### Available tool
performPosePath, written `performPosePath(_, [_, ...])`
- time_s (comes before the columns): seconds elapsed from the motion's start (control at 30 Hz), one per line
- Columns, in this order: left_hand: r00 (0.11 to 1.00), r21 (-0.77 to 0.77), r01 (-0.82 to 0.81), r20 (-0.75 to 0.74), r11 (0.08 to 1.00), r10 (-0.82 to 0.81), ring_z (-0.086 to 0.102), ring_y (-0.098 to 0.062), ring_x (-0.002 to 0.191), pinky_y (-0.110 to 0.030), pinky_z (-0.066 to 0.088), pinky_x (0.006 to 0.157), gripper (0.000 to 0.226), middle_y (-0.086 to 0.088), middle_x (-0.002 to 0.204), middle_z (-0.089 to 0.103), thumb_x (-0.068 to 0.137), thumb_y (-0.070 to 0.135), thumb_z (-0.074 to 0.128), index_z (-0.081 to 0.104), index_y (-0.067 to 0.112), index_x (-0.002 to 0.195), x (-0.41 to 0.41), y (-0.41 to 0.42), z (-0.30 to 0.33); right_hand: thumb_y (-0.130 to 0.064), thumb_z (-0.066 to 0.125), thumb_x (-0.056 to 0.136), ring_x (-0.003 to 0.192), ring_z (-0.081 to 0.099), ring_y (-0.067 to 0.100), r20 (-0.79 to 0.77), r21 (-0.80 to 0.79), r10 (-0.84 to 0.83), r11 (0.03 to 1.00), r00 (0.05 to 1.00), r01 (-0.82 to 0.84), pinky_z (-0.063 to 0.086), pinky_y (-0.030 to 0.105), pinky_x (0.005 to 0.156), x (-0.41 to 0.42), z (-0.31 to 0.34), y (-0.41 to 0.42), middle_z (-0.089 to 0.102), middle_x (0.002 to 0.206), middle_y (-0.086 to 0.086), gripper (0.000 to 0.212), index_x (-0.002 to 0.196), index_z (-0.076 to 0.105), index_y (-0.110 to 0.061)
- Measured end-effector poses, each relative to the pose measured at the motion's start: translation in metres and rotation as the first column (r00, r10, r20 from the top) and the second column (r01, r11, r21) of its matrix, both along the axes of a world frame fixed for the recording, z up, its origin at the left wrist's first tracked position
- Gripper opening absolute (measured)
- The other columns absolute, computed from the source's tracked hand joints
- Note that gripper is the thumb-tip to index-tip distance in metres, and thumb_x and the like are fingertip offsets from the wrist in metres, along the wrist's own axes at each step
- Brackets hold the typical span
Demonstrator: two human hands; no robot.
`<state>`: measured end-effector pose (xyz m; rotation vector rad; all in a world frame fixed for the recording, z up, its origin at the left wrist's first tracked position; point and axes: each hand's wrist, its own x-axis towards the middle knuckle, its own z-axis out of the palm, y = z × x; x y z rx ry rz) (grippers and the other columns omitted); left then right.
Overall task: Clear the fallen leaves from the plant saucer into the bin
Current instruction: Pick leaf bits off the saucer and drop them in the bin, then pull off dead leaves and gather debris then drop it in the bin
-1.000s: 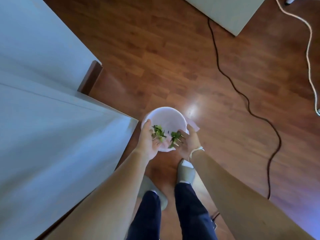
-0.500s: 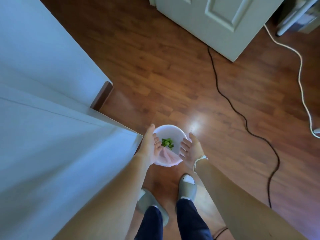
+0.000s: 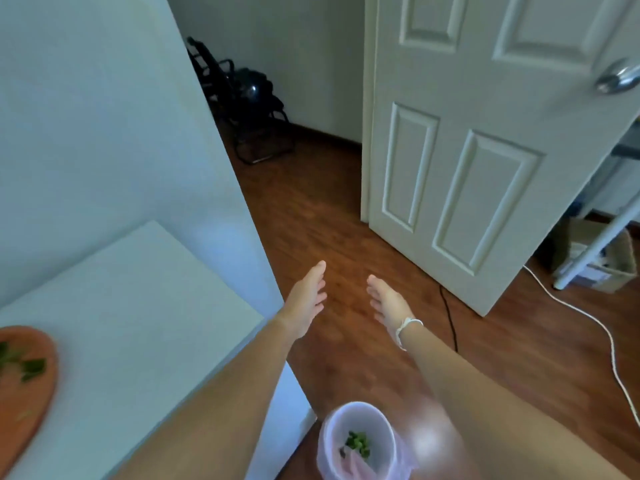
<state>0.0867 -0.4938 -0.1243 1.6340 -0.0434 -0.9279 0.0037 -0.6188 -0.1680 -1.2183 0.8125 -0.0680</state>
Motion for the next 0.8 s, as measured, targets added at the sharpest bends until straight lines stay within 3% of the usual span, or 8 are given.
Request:
performPosePath(0.1, [0.984,0.066,-0.020,0.176,0.998,0.008,0.032,-0.025,0.143,-0.040,0.025,0.117,0.067,-0.004,0.157,0.028,0.094,0.056,0.035,0.026,0.018,0.149,0.006,0.029,0.054,-0.041,0.048,0.095,0.137,0.040,0.019,0.054,-0.253,0.160,0.957,0.986,-0.141,0.027,0.031,0.113,0.024,0.052,0.016,0.043,0.149,0.000,0.053,0.141,0.045,-0.015])
performPosePath(0.17, [0.957,0.109,-0.065,0.287,0.992,0.032,0.037,-0.024,0.140,-0.037,0.028,0.115,0.061,-0.005,0.154,0.034,0.096,0.051,0.035,0.032,0.017,0.147,0.008,0.055,0.079,-0.040,0.048,0.095,0.137,0.039,0.016,0.045,-0.433,0.290,0.868,0.956,-0.243,0.026,0.027,0.113,0.040,0.073,0.034,0.044,0.149,-0.002,0.051,0.141,0.047,-0.016])
performPosePath(0.27, [0.888,0.181,-0.152,0.456,0.972,0.054,0.039,-0.022,0.139,-0.036,0.028,0.117,0.052,-0.005,0.152,0.039,0.099,0.041,0.037,0.041,0.014,0.143,0.005,0.106,0.097,-0.039,0.048,0.094,0.138,0.039,0.015,0.002,-0.576,0.460,0.726,0.888,-0.375,0.027,0.024,0.111,0.063,0.093,0.077,0.043,0.150,-0.002,0.051,0.141,0.047,-0.019])
performPosePath(0.5, [0.857,0.388,-0.287,0.512,0.876,0.054,0.027,-0.015,0.145,-0.028,0.019,0.116,0.061,0.002,0.156,0.031,0.095,0.048,0.042,0.034,0.018,0.148,-0.023,0.240,0.087,-0.043,0.053,0.092,0.139,0.036,0.016,-0.177,-0.697,0.735,0.376,0.654,-0.610,0.027,0.026,0.112,0.063,0.100,0.188,0.037,0.153,-0.004,0.055,0.143,0.042,-0.025])
performPosePath(0.6, [0.852,0.423,-0.321,0.520,0.847,0.063,0.025,-0.016,0.145,-0.031,0.017,0.117,0.060,0.003,0.158,0.027,0.095,0.048,0.042,0.033,0.020,0.147,-0.039,0.290,0.080,-0.042,0.052,0.092,0.139,0.037,0.016,-0.230,-0.737,0.768,0.264,0.598,-0.622,0.027,0.026,0.112,0.061,0.104,0.226,0.035,0.153,-0.004,0.056,0.144,0.041,-0.025])
performPosePath(0.73, [0.818,0.460,-0.358,0.575,0.812,0.034,0.031,-0.010,0.137,-0.023,0.021,0.109,0.052,0.011,0.148,0.034,0.098,0.039,0.041,0.038,0.016,0.145,-0.065,0.361,0.083,-0.045,0.051,0.091,0.139,0.035,0.015,-0.320,-0.767,0.790,0.107,0.523,-0.633,0.026,0.027,0.113,0.058,0.107,0.280,0.034,0.154,-0.005,0.057,0.144,0.039,-0.026])
performPosePath(0.8, [0.826,0.495,-0.363,0.564,0.790,0.026,0.034,-0.016,0.139,-0.032,0.025,0.116,0.058,0.006,0.150,0.037,0.094,0.047,0.043,0.040,0.019,0.144,-0.073,0.391,0.081,-0.046,0.049,0.091,0.141,0.033,0.015,-0.384,-0.761,0.785,0.029,0.487,-0.648,0.026,0.029,0.114,0.053,0.106,0.301,0.031,0.155,-0.006,0.058,0.145,0.037,-0.028])
